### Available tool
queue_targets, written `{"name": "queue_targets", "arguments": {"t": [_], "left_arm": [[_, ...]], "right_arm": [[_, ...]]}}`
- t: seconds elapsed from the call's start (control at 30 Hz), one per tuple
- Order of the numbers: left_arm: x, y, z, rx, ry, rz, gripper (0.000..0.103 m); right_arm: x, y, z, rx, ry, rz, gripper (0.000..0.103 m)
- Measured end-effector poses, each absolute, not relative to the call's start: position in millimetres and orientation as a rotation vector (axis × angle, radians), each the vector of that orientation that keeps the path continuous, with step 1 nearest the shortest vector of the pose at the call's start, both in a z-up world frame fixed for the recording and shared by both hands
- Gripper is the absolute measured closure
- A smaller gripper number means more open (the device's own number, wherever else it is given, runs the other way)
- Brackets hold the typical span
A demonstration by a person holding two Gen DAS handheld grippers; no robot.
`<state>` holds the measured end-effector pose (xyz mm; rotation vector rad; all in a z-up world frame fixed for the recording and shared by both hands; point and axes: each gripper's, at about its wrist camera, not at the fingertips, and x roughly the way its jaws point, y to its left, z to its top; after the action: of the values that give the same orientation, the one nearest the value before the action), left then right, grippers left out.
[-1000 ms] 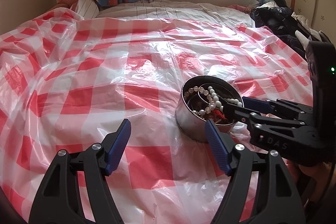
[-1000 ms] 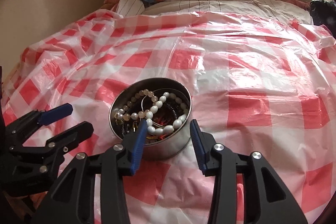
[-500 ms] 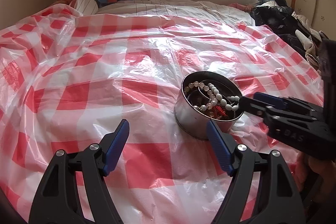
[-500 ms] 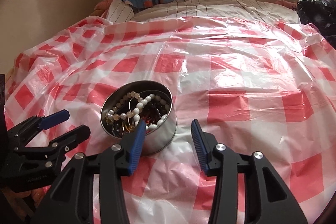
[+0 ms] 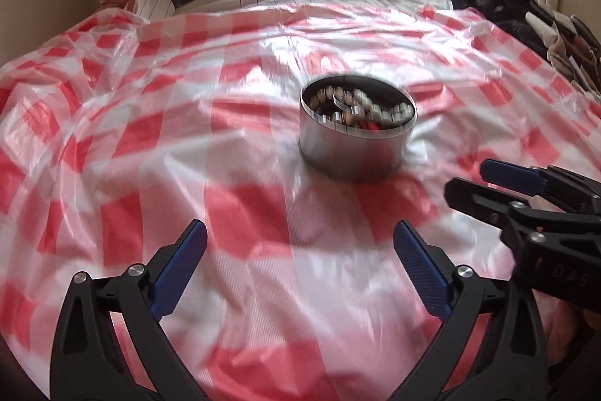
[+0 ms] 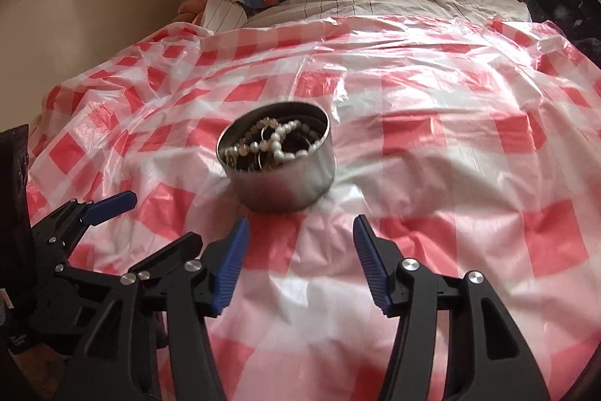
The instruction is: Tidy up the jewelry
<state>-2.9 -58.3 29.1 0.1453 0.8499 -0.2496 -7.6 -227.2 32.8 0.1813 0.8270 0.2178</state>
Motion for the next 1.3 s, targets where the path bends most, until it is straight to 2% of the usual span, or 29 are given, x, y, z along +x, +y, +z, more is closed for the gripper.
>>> {"name": "queue_targets", "arguments": {"t": [0.2,0.47,0.77,0.93,1.3], "left_arm": [[-25.4,-46.6,21.6,0.101,0.872,-0.208,0.007],[-10.1,-39.7,18.0,0.09,0.882,-0.15,0.007],[-8.9,-36.0,13.8,0.066,0.876,-0.156,0.007],[-7.9,-37.4,11.1,0.085,0.884,-0.147,0.007],[-5.7,-39.3,7.3,0.086,0.898,-0.138,0.007]], "right_arm": [[-41.1,-238.7,18.4,0.19,0.865,0.15,0.041],[-46.3,-225.2,14.5,0.116,0.843,0.134,0.025],[-45.0,-226.3,17.7,0.137,0.794,0.122,0.024],[-40.0,-222.7,14.4,0.119,0.816,0.113,0.018],[-37.6,-216.4,11.6,0.098,0.831,0.108,0.014]]}}
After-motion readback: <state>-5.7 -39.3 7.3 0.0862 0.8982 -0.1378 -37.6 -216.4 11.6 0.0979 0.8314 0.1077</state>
